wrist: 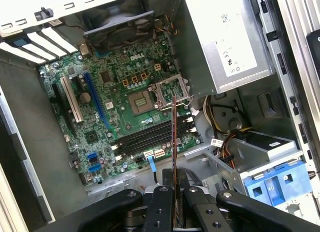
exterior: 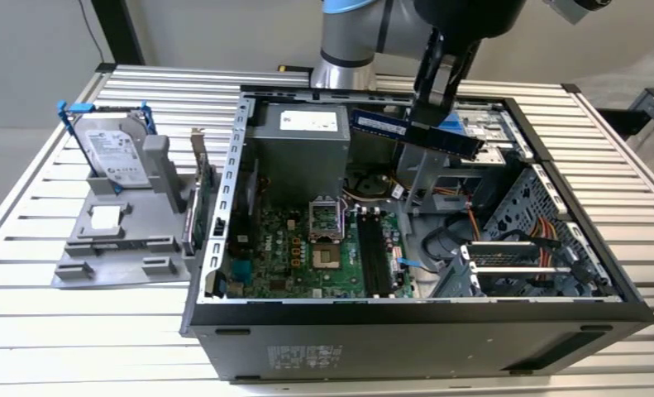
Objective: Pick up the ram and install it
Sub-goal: 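Insert the ram into the slot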
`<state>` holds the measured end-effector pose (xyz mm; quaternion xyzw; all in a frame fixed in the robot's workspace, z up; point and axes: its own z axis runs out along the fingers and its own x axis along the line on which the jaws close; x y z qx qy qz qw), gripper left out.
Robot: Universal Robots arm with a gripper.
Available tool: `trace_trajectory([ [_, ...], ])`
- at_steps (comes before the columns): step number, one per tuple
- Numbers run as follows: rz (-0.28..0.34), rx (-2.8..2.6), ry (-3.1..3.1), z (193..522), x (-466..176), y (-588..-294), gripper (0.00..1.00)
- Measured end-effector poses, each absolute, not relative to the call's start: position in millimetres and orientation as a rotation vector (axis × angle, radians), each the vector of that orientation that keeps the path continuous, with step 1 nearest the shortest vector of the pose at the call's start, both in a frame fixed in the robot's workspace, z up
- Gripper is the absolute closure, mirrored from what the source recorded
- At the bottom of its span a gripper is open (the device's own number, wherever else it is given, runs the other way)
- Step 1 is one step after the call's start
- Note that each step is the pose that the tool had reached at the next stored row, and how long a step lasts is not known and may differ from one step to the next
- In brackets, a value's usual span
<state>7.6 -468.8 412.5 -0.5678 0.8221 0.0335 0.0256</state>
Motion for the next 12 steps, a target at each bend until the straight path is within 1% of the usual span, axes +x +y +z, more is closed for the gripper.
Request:
trace_trajectory([
  [12, 0.102, -1.698, 2.578, 412.5, 7.5, -468.8, 1.00],
])
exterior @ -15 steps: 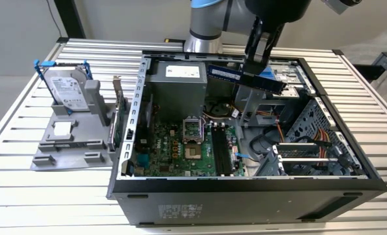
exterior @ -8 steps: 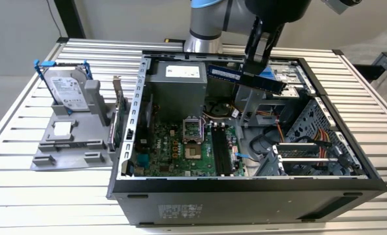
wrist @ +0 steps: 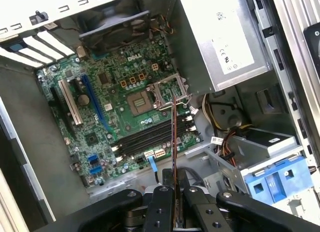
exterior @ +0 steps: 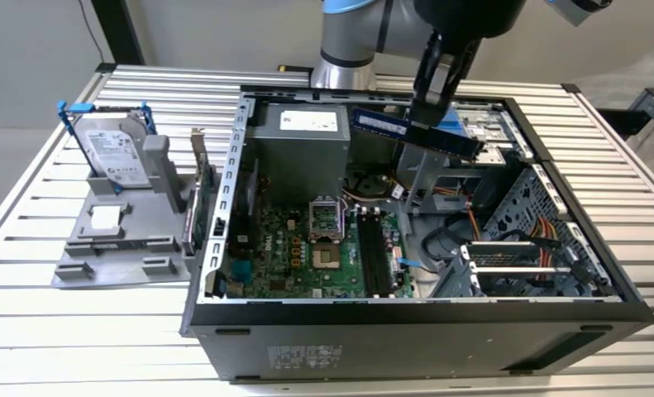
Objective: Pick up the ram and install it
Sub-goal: 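Insert the ram into the slot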
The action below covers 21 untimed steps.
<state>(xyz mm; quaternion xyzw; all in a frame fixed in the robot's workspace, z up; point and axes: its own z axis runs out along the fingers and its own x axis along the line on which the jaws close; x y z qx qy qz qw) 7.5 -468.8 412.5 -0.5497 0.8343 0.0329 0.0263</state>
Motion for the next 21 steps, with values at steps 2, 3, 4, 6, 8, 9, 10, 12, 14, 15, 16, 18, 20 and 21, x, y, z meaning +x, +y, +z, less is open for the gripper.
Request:
trace_trajectory([
  [2, 0.101, -1.684, 2.587, 412.5, 7.4, -468.8, 1.00],
  [3, 0.101, -1.678, 2.591, 412.5, 7.4, -468.8, 1.00],
  [4, 0.101, -1.671, 2.595, 412.5, 7.4, -468.8, 1.00],
  [6, 0.100, -1.659, 2.602, 412.5, 7.4, -468.8, 1.00],
  [8, 0.100, -1.650, 2.608, 412.5, 7.4, -468.8, 1.00],
  [9, 0.100, -1.647, 2.610, 412.5, 7.4, -468.8, 1.00],
  [10, 0.100, -1.644, 2.612, 412.5, 7.4, -468.8, 1.00],
  [12, 0.100, -1.638, 2.615, 412.6, 7.4, -468.8, 1.00],
  [14, 0.100, -1.632, 2.619, 412.6, 7.4, -468.8, 1.00],
  [15, 0.099, -1.629, 2.620, 412.6, 7.4, -468.8, 1.00],
  [16, 0.100, -1.627, 2.622, 412.6, 7.4, -468.8, 1.00],
  [18, 0.100, -1.621, 2.625, 412.7, 7.4, -468.8, 1.00],
  [20, 0.100, -1.615, 2.629, 412.7, 7.4, -468.8, 1.00],
  [21, 0.100, -1.612, 2.630, 412.7, 7.3, -468.8, 1.00],
])
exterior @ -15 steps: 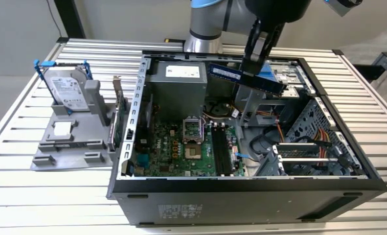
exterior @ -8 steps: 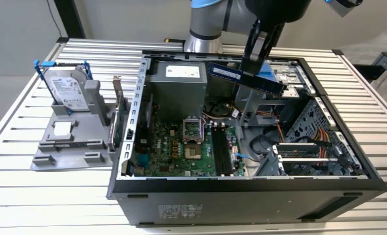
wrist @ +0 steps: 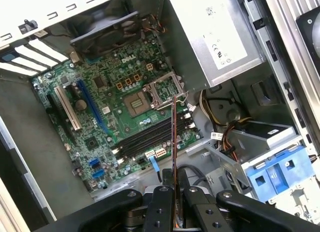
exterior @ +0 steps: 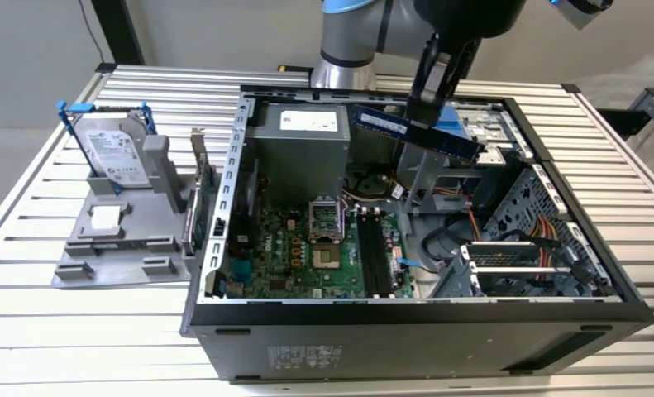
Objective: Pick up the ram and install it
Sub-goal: 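Insert the ram into the slot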
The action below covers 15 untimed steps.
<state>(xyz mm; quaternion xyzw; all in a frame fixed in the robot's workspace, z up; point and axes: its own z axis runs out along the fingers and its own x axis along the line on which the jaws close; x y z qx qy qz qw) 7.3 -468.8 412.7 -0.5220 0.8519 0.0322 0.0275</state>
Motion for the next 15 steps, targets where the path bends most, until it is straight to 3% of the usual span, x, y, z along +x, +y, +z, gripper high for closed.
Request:
trace_trajectory([
  [15, 0.097, -1.541, 2.671, 412.9, 6.7, -468.9, 1.00],
])
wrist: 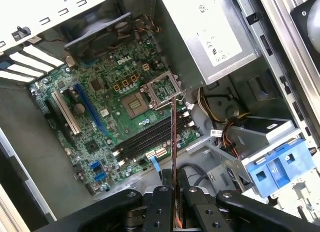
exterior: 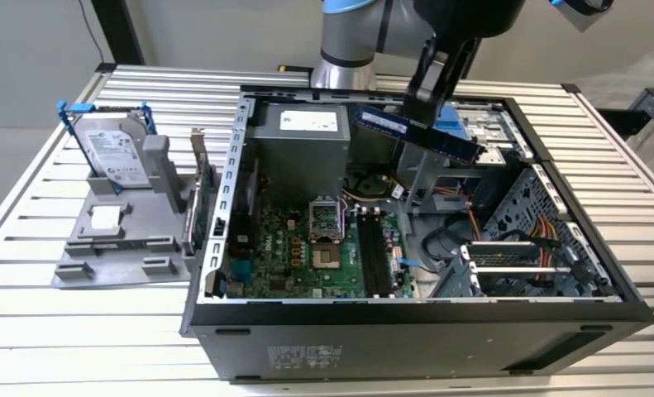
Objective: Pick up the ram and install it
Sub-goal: 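Insert the ram into the slot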
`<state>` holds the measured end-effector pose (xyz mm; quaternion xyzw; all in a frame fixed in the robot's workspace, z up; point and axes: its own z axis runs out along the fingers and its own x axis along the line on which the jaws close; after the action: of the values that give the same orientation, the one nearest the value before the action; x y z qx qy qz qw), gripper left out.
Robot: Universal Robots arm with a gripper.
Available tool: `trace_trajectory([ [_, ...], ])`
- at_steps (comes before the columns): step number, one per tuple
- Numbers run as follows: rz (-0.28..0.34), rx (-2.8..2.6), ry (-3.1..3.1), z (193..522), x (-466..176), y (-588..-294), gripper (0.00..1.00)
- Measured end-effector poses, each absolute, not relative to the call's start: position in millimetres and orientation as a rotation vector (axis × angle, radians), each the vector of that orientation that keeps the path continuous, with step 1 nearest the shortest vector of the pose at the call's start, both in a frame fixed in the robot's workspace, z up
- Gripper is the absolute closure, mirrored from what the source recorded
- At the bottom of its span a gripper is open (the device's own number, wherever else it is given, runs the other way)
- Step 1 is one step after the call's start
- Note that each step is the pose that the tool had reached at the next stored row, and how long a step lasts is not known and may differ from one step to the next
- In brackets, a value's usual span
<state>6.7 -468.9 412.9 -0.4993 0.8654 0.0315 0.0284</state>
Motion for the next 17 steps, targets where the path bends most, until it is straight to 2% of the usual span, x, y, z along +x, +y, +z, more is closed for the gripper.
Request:
trace_trajectory([
  [17, 0.093, -1.419, 2.734, 413.0, 6.7, -469.4, 1.00],
])
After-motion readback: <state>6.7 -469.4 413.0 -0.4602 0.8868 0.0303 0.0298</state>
